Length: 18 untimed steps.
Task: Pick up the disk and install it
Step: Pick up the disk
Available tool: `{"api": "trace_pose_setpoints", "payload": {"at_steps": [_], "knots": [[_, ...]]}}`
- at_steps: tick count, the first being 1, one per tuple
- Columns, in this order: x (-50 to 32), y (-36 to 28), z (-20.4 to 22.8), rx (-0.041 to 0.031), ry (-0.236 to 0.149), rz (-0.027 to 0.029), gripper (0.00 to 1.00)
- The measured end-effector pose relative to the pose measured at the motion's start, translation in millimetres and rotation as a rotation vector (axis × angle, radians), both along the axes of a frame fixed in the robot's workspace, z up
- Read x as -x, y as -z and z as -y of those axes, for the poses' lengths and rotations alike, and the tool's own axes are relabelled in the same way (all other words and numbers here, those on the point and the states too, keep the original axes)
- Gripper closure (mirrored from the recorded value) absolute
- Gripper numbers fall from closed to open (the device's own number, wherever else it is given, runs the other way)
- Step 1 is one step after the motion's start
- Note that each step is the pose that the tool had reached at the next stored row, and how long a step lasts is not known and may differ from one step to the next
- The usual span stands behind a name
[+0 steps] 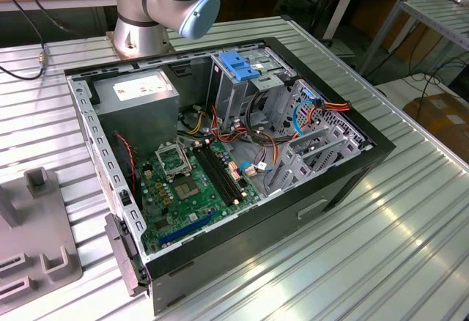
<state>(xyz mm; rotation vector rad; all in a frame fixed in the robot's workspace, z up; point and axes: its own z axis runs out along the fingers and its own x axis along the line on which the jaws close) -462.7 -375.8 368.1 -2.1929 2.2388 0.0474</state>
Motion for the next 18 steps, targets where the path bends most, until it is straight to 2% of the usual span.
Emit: {"api": "trace_pose_setpoints", "payload": {"at_steps": [10, 12, 18], "knots": [[0.0, -20.3, 0.0, -0.0009, 0.0, 0.0, 0.63], [0.0, -22.8, 0.0, -0.001, 0.0, 0.0001, 0.63], [0.0, -37.1, 0.0, -0.001, 0.0, 0.0001, 0.63]]}}
